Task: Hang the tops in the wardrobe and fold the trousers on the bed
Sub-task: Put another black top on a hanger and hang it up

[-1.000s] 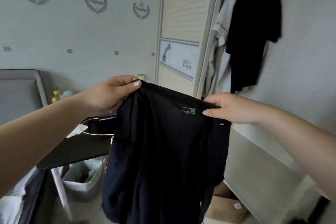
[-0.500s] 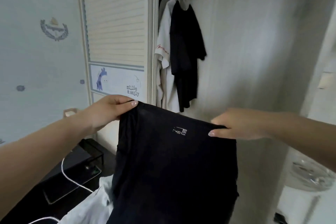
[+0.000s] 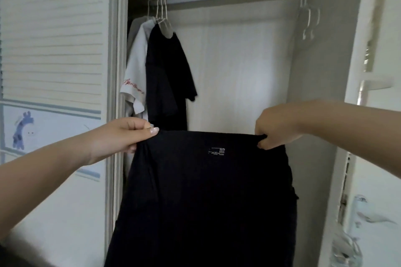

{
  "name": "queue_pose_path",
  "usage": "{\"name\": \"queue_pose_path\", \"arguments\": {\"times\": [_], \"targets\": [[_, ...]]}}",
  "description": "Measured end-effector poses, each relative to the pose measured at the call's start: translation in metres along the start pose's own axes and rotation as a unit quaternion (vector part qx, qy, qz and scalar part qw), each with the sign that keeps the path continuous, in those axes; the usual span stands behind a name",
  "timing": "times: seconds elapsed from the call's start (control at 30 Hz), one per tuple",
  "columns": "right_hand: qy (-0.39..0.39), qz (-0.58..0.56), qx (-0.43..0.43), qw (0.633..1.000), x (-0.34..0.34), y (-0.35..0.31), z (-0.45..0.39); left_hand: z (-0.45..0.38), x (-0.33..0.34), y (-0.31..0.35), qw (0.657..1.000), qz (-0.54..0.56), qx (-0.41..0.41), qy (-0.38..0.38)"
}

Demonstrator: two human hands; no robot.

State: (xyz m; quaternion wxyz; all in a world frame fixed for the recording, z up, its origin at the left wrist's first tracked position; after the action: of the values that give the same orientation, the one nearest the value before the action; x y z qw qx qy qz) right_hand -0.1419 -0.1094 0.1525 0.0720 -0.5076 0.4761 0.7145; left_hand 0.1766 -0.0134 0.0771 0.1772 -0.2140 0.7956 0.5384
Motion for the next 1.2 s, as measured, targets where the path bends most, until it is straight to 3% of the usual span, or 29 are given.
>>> {"name": "queue_pose_path", "arguments": {"times": [0.17, 0.27, 0.33, 0.47, 0.6, 0.8, 1.03, 1.2], "targets": [[0.034, 0.029, 0.071, 0.996, -0.004, 0.053, -0.034, -0.083, -0.005, 0.008, 0.983, -0.162, 0.083, 0.032], [0.064, 0.033, 0.111, 0.991, -0.011, 0.083, -0.051, -0.133, -0.005, 0.013, 0.939, -0.294, 0.167, 0.063], [0.059, 0.045, 0.137, 0.988, -0.017, 0.098, -0.062, -0.161, -0.003, 0.014, 0.935, -0.288, 0.191, 0.08], [0.012, 0.052, 0.197, 0.979, -0.028, 0.122, -0.082, -0.223, 0.004, 0.01, 0.971, -0.079, 0.174, 0.141], [0.023, 0.052, 0.235, 0.97, -0.036, 0.146, -0.097, -0.271, 0.01, 0.011, 0.969, 0.105, 0.148, 0.169], [0.056, 0.006, 0.287, 0.956, -0.029, 0.175, -0.116, -0.336, 0.019, 0.026, 0.92, 0.317, 0.173, 0.155], [0.087, -0.011, 0.354, 0.931, -0.043, 0.193, -0.135, -0.401, 0.014, 0.048, 0.867, 0.394, 0.219, 0.212], [0.076, -0.094, 0.388, 0.914, -0.049, 0.199, -0.14, -0.423, 0.023, 0.062, 0.806, 0.526, 0.219, 0.159]]}}
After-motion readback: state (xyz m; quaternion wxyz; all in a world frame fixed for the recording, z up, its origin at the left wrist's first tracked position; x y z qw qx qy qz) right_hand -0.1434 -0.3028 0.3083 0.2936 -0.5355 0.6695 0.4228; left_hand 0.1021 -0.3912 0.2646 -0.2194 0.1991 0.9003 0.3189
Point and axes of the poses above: each hand's wrist, its own z-axis away from the middle knuckle, its own x-axis out of the palm, y = z × x, the point moved 1 cm from there along -z, towards the middle knuckle
